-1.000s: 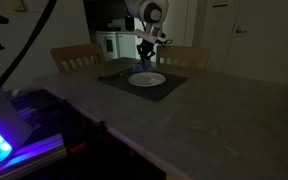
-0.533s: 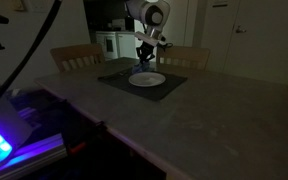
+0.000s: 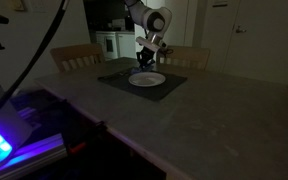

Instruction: Use the blue cloth to wipe the plate

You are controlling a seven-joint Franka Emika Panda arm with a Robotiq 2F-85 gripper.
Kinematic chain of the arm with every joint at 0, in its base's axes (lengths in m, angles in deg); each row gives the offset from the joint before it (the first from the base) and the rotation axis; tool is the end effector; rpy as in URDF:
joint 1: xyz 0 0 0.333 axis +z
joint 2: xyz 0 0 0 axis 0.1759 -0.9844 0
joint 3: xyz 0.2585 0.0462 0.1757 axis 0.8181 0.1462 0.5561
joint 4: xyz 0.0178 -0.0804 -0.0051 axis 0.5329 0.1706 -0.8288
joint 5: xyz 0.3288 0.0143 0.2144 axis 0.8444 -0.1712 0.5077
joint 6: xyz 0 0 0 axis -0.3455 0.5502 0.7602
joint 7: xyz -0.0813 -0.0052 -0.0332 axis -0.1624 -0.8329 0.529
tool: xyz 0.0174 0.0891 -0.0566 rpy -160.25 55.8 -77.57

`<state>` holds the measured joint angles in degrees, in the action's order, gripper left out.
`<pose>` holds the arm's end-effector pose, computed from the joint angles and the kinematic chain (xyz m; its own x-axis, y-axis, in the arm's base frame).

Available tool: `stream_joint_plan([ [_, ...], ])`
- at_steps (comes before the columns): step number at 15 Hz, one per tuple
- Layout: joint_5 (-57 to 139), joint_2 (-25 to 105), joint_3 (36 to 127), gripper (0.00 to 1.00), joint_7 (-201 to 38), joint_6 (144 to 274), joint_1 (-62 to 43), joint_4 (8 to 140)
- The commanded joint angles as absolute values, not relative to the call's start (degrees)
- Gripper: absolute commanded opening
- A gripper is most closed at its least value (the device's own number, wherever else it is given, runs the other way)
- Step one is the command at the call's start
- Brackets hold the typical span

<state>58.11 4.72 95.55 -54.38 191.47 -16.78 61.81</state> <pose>0.7009 0.0313 0.1545 0.9534 0.2727 -0.1290 0.2043 -0.8984 -0.3888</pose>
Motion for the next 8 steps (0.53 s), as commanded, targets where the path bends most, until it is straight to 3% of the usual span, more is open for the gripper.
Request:
stream_joint_plan([
  [1, 56.2, 7.0, 94.9, 0.39, -53.7, 191.5, -16.1, 62.0],
  [8, 51.2, 12.5, 94.3, 0.89, -53.8, 189.0, -15.2, 63.0],
])
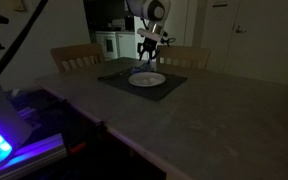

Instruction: Use the blue cloth to wipe the plate

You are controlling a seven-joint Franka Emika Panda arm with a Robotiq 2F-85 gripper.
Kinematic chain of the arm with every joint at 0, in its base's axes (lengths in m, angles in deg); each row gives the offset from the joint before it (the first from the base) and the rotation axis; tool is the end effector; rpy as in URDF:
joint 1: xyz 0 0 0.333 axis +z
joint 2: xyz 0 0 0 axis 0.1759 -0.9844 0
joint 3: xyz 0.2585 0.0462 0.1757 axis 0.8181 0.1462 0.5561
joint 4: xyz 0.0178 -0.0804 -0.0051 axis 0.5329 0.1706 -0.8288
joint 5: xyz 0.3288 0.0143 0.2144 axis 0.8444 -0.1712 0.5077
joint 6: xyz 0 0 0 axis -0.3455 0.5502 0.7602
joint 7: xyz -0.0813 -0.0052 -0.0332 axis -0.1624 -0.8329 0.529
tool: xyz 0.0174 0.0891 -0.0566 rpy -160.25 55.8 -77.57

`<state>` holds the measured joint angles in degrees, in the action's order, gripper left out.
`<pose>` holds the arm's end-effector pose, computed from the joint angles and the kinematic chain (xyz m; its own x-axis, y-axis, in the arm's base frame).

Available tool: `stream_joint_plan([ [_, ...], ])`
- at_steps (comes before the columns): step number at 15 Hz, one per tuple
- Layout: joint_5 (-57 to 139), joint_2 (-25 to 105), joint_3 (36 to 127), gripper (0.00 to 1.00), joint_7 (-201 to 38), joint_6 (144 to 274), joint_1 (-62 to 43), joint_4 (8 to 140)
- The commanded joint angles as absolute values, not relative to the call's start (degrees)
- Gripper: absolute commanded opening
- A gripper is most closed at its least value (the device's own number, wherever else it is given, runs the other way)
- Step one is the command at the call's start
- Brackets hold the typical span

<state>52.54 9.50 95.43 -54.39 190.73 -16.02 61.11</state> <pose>0.7142 0.0328 0.2155 0.9399 0.3345 -0.0691 0.3020 -0.9085 -0.2889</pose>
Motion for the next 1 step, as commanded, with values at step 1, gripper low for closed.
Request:
stream_joint_plan([
  [1, 51.2, 12.9, 94.6, 0.95, -53.1, 189.0, -15.4, 63.2],
])
